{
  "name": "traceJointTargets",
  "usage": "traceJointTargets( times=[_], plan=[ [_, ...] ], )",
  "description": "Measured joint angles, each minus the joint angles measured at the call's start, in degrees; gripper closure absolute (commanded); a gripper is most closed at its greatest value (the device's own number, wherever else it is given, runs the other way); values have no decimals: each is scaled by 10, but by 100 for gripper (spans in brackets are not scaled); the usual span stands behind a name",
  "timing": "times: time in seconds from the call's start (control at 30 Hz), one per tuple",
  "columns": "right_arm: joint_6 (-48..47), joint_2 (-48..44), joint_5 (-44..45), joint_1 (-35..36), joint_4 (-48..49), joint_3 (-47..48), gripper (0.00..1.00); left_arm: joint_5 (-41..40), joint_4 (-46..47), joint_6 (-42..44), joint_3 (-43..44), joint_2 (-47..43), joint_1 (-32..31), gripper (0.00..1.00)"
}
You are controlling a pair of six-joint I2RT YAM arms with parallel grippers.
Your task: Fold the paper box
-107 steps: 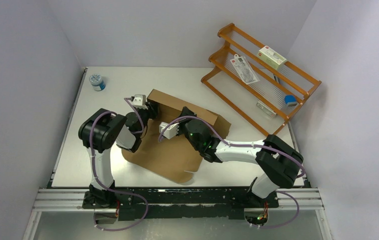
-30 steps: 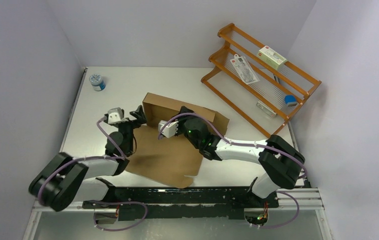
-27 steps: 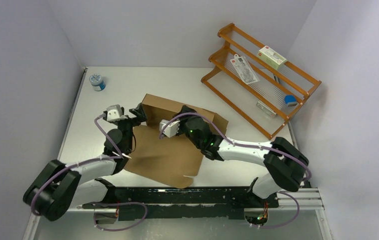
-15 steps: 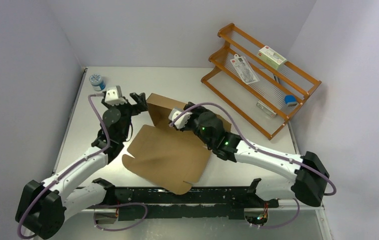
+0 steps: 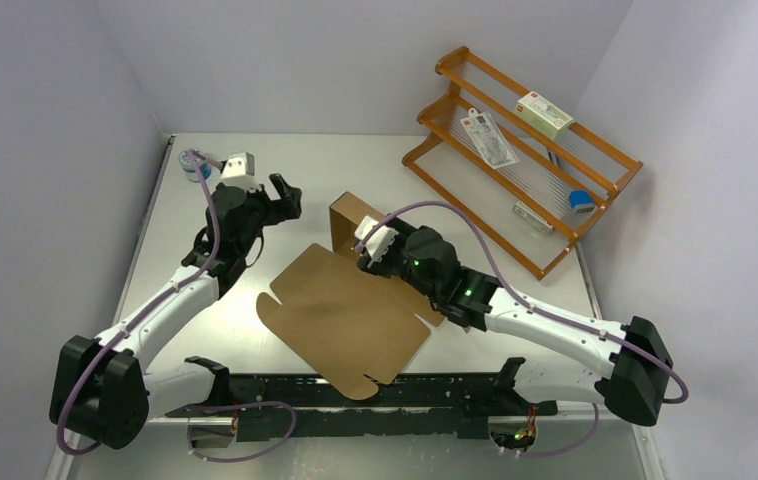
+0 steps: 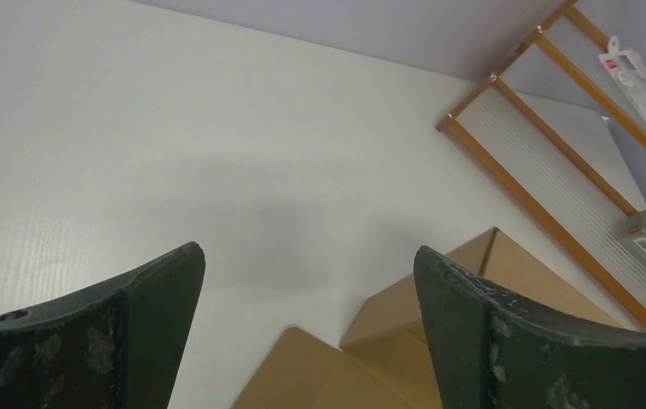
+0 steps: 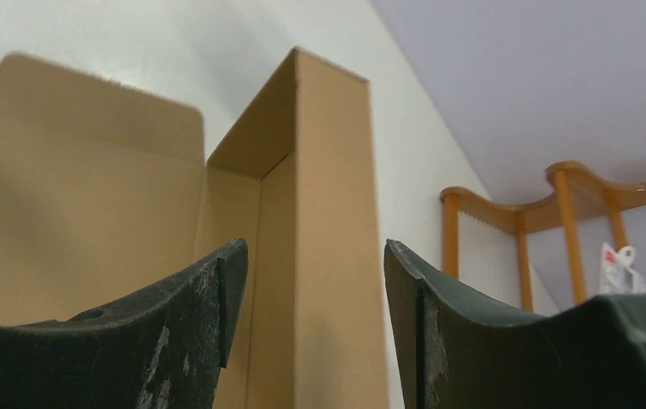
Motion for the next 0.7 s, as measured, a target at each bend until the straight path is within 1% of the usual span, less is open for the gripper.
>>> traceJointTargets(
  times=[0.13,0.27,0.4,0.47,0.6,0.7],
  plan=[
    [16,16,-10,0,-43,2,36,16,-1,0,0,-8,0,3],
    [75,13,20,0,-121,56,36,50,-5,4,25,10,0,3],
    [171,-5,58,0,-212,129,35,110,-2,7,78,67,0,3],
    [231,-24,78,0,-261,149,35,146,-4,7,109,104,0,3],
    [357,-55,126,0,-361,160,34,207,-13,11,165,172,0,3],
    [450,-64,158,0,-434,160,34,245,-16,12,187,200,0,4]
  ],
)
